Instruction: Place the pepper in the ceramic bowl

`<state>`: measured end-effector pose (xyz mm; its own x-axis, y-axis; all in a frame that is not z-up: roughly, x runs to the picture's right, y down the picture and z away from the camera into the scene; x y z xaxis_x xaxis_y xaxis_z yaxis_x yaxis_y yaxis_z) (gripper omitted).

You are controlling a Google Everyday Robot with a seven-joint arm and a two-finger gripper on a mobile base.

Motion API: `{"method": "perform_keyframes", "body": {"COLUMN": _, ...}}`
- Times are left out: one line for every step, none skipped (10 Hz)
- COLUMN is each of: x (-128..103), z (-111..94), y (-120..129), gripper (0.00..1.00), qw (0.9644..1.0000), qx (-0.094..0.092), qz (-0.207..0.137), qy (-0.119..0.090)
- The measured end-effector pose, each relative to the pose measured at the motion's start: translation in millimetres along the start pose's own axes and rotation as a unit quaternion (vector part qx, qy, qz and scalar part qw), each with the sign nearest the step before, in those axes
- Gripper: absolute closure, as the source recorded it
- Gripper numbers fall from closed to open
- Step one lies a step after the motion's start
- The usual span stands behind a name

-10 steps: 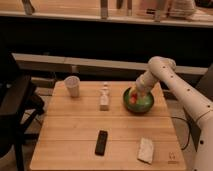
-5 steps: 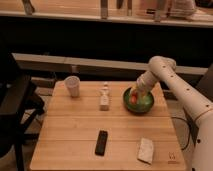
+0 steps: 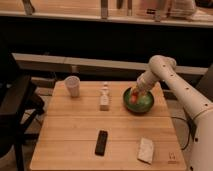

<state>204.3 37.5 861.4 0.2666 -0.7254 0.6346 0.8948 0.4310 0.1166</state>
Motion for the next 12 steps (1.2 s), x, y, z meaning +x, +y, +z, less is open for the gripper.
{"method": "perform_keyframes", "body": {"x": 1, "z": -1, "y": 2, "gripper": 0.72, "qw": 1.0000, "qx": 0.000, "qz": 0.001, "qy": 0.000}}
{"method": "perform_keyframes", "body": {"x": 2, "z": -2, "y": 3, "gripper": 0.62, "qw": 1.0000, "qx": 0.000, "qz": 0.002, "qy": -0.001}}
{"method": "perform_keyframes", "body": {"x": 4, "z": -3, "y": 4, "gripper": 0.51, "qw": 1.0000, "qx": 0.000, "qz": 0.003, "qy": 0.001}}
{"method": "perform_keyframes", "body": {"x": 5, "z": -5, "y": 4, "gripper": 0.42, "qw": 1.0000, "qx": 0.000, "qz": 0.003, "qy": 0.001}}
{"method": "perform_keyframes", "body": {"x": 7, "z": -6, "y": 4, "gripper": 0.32, "qw": 1.0000, "qx": 0.000, "qz": 0.004, "qy": 0.002}}
{"method": "perform_keyframes", "body": {"x": 8, "z": -8, "y": 6, "gripper": 0.24, "qw": 1.0000, "qx": 0.001, "qz": 0.006, "qy": 0.003}}
{"method": "perform_keyframes", "body": {"x": 9, "z": -10, "y": 7, "gripper": 0.20, "qw": 1.0000, "qx": 0.001, "qz": 0.007, "qy": 0.003}}
{"method": "perform_keyframes", "body": {"x": 10, "z": -11, "y": 7, "gripper": 0.20, "qw": 1.0000, "qx": 0.001, "qz": 0.007, "qy": 0.004}}
{"method": "perform_keyframes", "body": {"x": 11, "z": -13, "y": 8, "gripper": 0.20, "qw": 1.0000, "qx": 0.001, "qz": 0.007, "qy": 0.004}}
{"method": "perform_keyframes", "body": {"x": 12, "z": -15, "y": 9, "gripper": 0.20, "qw": 1.0000, "qx": 0.001, "qz": 0.007, "qy": 0.005}}
{"method": "perform_keyframes", "body": {"x": 14, "z": -16, "y": 9, "gripper": 0.20, "qw": 1.0000, "qx": 0.001, "qz": 0.007, "qy": 0.006}}
{"method": "perform_keyframes", "body": {"x": 14, "z": -17, "y": 9, "gripper": 0.20, "qw": 1.0000, "qx": 0.002, "qz": 0.007, "qy": 0.006}}
